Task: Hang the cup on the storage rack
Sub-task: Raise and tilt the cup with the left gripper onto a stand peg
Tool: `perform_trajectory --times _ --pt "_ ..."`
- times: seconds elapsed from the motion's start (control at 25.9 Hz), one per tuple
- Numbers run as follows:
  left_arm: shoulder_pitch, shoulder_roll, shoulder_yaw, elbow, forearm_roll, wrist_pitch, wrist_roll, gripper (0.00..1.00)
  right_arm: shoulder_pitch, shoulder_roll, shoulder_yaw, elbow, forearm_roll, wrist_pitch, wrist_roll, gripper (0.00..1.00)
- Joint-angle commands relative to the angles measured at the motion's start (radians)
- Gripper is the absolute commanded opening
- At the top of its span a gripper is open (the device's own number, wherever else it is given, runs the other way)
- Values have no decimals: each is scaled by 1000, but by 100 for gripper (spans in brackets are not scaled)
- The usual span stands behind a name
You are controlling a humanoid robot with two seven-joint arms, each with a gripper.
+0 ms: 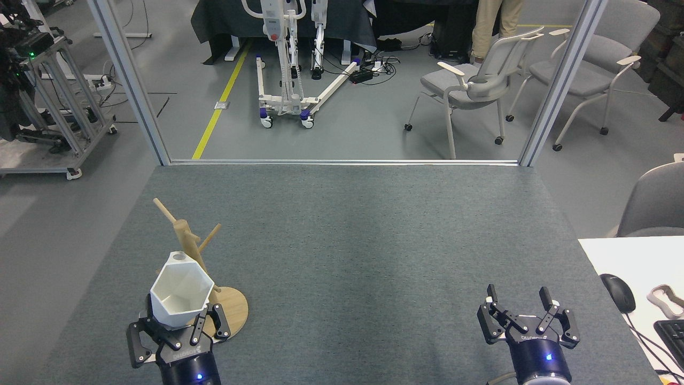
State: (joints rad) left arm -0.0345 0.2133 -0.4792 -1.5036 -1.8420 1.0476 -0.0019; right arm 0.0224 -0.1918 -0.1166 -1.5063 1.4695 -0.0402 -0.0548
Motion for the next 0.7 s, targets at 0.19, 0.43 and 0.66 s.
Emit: perform_trajectory --times 0.19,0.43,0.66 --pt "56 8 82 -141 9 0 -47 24 1 2 0 0 0 0 3 99" --pt "61 11 91 -132 15 0 -52 24 1 3 0 0 0 0 3 99" --pt "51 12 91 -72 18 0 -50 24 1 3 2 0 0 0 4 99"
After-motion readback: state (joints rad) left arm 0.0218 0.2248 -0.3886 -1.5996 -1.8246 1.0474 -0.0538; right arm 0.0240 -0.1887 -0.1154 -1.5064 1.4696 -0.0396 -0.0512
